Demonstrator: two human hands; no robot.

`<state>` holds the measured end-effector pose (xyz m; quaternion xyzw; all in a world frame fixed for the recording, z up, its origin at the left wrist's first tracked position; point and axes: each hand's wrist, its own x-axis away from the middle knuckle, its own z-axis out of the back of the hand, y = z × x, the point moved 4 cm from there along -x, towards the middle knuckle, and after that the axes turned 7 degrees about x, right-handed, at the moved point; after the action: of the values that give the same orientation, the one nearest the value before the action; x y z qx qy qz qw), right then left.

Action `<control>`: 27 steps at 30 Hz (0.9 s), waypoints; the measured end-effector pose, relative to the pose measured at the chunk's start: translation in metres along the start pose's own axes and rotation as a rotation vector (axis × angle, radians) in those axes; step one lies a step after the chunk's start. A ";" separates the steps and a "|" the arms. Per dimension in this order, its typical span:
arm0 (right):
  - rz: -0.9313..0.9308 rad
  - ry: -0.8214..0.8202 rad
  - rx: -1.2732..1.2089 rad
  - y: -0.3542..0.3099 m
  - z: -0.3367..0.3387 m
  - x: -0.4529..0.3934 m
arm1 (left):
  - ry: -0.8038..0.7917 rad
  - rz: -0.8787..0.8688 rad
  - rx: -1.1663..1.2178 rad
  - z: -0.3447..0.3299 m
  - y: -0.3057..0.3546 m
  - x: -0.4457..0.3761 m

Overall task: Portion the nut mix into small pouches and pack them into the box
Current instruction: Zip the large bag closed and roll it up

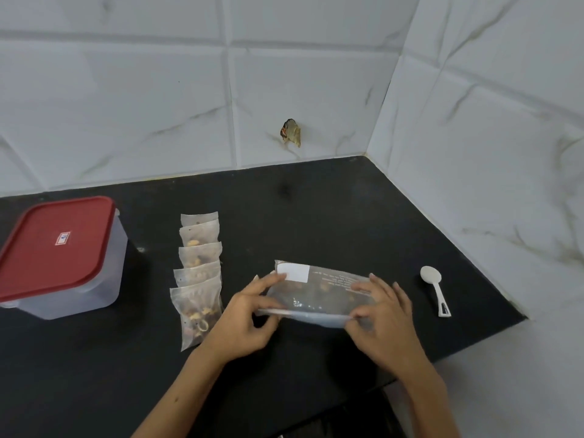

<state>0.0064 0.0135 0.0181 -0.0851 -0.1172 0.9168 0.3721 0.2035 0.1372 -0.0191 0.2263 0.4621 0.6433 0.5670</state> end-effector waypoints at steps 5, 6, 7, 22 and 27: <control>-0.156 -0.282 -0.425 0.014 0.013 -0.029 | 0.096 0.176 0.257 0.004 0.000 -0.026; -0.179 -0.287 -0.446 0.019 0.013 -0.034 | 0.146 0.208 0.271 0.004 0.001 -0.031; -0.201 -0.295 -0.466 0.022 0.013 -0.040 | 0.193 0.233 0.283 0.005 0.002 -0.036; -0.342 0.165 0.033 0.002 0.003 -0.067 | 0.323 0.425 -0.480 -0.014 -0.009 -0.080; -0.183 0.070 0.112 0.007 0.002 -0.075 | 0.094 -0.008 -0.444 -0.018 0.001 -0.087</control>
<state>0.0551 -0.0443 0.0231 -0.0851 -0.0603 0.8805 0.4624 0.2105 0.0490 -0.0063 0.0641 0.3360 0.7367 0.5834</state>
